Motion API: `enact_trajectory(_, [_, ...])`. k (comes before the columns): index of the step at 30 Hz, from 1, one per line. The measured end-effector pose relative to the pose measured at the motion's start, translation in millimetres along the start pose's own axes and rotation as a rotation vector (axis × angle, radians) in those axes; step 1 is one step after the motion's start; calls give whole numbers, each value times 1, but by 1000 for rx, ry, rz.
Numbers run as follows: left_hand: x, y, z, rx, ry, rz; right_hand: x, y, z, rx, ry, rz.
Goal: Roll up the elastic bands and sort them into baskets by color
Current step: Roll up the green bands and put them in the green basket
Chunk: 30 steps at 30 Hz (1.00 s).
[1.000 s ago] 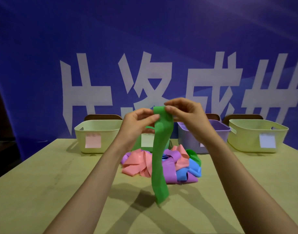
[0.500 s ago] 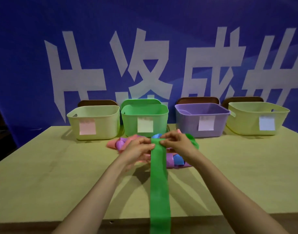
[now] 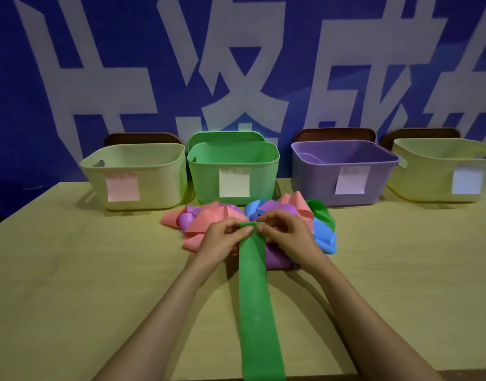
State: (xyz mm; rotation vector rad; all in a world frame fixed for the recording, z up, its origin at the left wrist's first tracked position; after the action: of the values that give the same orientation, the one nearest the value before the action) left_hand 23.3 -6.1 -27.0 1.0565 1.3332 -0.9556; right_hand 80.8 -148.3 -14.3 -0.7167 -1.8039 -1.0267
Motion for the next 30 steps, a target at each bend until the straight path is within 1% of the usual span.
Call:
enact_trajectory(3, [5, 3, 1, 17, -23, 9, -4, 0, 1, -4, -10, -27])
enact_trajectory(8, [10, 3, 2, 39, -141, -32, -4, -1, 0, -53, -92, -84])
enact_trajectory(12, [10, 0, 1, 39, -232, -79, 1, -3, 1, -108, -236, -225])
enact_trajectory(15, [8, -3, 1, 27, -247, -79, 1, -5, 2, -111, -334, -326])
enact_trajectory(17, [8, -3, 1, 20, -250, -78, 2, -6, 3, -113, -370, -359])
enact_trajectory(22, [9, -3, 1, 11, -225, -63, 1, -8, 4, -94, -409, -366])
enact_trajectory(25, [9, -3, 1, 28, -203, -40, 3, -8, 3, -111, -387, -352])
enact_trajectory(28, [12, -3, 2, 46, -123, -37, 4, -8, 2, -134, -300, -283])
enact_trajectory(30, [13, -2, 2, 29, -114, -34, 3, -8, 3, -104, -243, -222])
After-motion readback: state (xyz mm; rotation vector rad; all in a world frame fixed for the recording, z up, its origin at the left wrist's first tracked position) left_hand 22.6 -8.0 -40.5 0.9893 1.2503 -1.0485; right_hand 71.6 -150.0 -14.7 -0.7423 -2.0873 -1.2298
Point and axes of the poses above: each hand's wrist, its own y-axis towards the middle knuckle, its own z-axis out of the palm, x = y × z, the point moved 4 cm from there along y, towards the middle knuckle, and after that the axes turned 2 degrees about -z, right-handed, at the moved point
